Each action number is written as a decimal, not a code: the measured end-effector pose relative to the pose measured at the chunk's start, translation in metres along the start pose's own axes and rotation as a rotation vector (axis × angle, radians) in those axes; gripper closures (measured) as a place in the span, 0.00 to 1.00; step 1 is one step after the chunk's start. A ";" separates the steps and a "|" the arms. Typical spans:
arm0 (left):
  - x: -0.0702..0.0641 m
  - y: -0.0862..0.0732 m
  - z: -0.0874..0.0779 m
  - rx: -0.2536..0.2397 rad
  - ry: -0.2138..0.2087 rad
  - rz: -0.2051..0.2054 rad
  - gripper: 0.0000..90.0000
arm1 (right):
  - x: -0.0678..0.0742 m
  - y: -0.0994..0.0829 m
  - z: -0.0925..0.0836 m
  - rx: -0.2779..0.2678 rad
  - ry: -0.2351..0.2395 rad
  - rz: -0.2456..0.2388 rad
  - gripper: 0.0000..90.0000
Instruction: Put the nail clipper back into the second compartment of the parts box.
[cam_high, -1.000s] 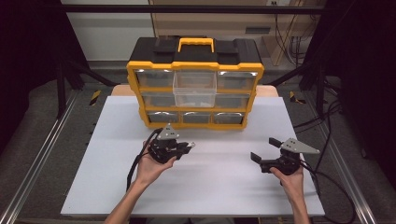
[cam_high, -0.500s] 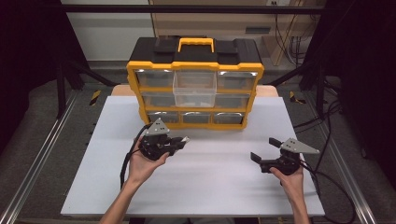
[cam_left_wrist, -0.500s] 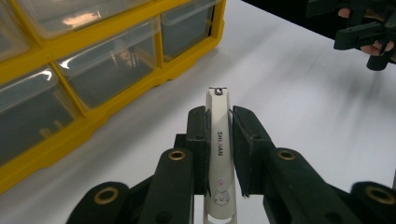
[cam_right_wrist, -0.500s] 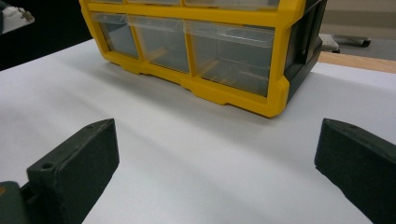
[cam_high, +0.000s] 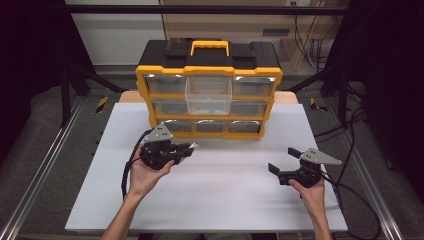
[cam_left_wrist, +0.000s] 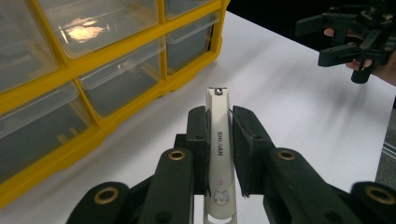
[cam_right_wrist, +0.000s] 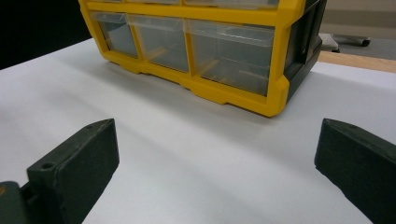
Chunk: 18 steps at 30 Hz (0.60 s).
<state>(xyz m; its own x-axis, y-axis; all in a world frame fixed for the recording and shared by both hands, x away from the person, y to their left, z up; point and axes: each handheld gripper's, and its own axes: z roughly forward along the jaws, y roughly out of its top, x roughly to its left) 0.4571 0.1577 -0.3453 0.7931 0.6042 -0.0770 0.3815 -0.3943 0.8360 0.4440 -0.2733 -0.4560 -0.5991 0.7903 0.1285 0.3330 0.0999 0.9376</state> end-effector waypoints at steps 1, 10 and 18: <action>0.000 0.001 -0.002 -0.004 0.000 -0.004 0.86 | 0.000 0.000 0.000 0.000 0.000 -0.001 0.01; 0.001 0.008 -0.022 -0.046 0.010 -0.009 0.86 | 0.000 0.000 0.000 -0.002 -0.001 0.000 0.01; 0.004 0.015 -0.032 -0.069 0.007 -0.008 0.86 | 0.000 0.000 0.000 0.000 -0.001 0.003 0.01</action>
<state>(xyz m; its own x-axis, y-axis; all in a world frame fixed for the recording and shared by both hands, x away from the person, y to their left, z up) 0.4510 0.1763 -0.3160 0.7867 0.6121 -0.0803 0.3543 -0.3412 0.8707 0.4437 -0.2730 -0.4560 -0.5976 0.7910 0.1311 0.3346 0.0974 0.9373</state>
